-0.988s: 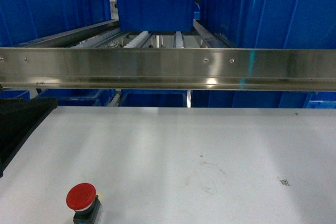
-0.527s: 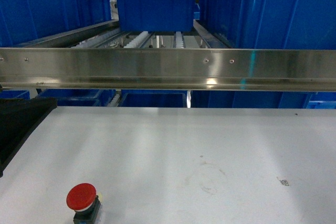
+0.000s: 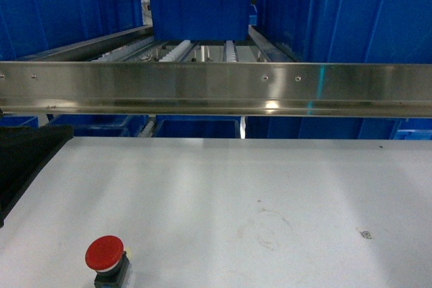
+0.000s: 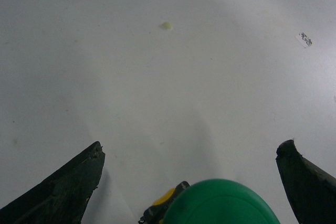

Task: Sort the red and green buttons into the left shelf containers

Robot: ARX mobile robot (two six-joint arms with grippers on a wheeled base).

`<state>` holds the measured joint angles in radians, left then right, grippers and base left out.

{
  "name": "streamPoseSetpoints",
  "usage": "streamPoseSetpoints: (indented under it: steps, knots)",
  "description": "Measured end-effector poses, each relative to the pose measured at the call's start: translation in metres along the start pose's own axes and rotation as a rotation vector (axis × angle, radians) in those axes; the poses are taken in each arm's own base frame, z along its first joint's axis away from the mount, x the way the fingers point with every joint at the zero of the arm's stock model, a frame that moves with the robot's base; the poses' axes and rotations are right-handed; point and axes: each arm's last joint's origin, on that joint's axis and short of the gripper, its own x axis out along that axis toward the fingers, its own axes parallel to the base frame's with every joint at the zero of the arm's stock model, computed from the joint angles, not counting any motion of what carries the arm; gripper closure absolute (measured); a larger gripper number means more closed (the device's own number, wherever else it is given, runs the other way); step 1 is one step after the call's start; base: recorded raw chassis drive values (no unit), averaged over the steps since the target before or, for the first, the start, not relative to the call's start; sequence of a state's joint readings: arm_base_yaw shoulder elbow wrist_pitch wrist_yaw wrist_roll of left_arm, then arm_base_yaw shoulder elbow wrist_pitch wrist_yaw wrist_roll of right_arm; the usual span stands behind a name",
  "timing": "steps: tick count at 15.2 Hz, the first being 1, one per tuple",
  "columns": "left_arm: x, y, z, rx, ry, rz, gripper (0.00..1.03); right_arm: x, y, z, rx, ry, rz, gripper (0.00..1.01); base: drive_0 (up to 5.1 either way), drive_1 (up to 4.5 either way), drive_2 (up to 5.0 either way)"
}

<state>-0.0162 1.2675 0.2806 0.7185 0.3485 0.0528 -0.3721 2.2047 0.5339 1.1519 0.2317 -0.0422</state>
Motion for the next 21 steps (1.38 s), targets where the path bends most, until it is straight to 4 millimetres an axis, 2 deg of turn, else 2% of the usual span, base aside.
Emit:
streamPoseSetpoints:
  steps: [4, 5, 6, 7, 15, 16, 18, 20, 21]
  knots:
    - [0.0, 0.0, 0.0, 0.0, 0.0, 0.0, 0.05, 0.001, -0.001, -0.004, -0.024, 0.01, -0.04, 0.03, 0.0, 0.0, 0.0]
    - [0.0, 0.0, 0.0, 0.0, 0.0, 0.0, 0.05, 0.001, -0.001, -0.004, -0.033, 0.01, -0.049, 0.08, 0.0, 0.0, 0.0]
    - [0.0, 0.0, 0.0, 0.0, 0.0, 0.0, 0.05, 0.001, -0.001, -0.004, -0.038, 0.01, -0.051, 0.23, 0.0, 0.0, 0.0]
    - [0.0, 0.0, 0.0, 0.0, 0.0, 0.0, 0.05, 0.001, -0.001, -0.004, -0.04, 0.01, -0.051, 0.71, 0.0, 0.0, 0.0]
    - [0.0, 0.0, 0.0, 0.0, 0.0, 0.0, 0.05, -0.001, -0.001, -0.004, -0.04, 0.01, -0.035, 0.71, 0.0, 0.0, 0.0]
    - [0.0, 0.0, 0.0, 0.0, 0.0, 0.0, 0.05, -0.013, -0.002, 0.001, -0.039, -0.005, -0.007, 0.71, 0.0, 0.0, 0.0]
    - [0.0, 0.0, 0.0, 0.0, 0.0, 0.0, 0.05, -0.043, -0.006, 0.027, -0.025, -0.095, 0.059, 0.71, 0.0, 0.0, 0.0]
    - [0.0, 0.0, 0.0, 0.0, 0.0, 0.0, 0.05, -0.084, -0.019, 0.046, -0.012, -0.148, 0.153, 0.72, 0.0, 0.0, 0.0]
    - [0.0, 0.0, 0.0, 0.0, 0.0, 0.0, 0.05, -0.135, -0.049, 0.07, 0.028, -0.258, 0.23, 0.72, 0.0, 0.0, 0.0]
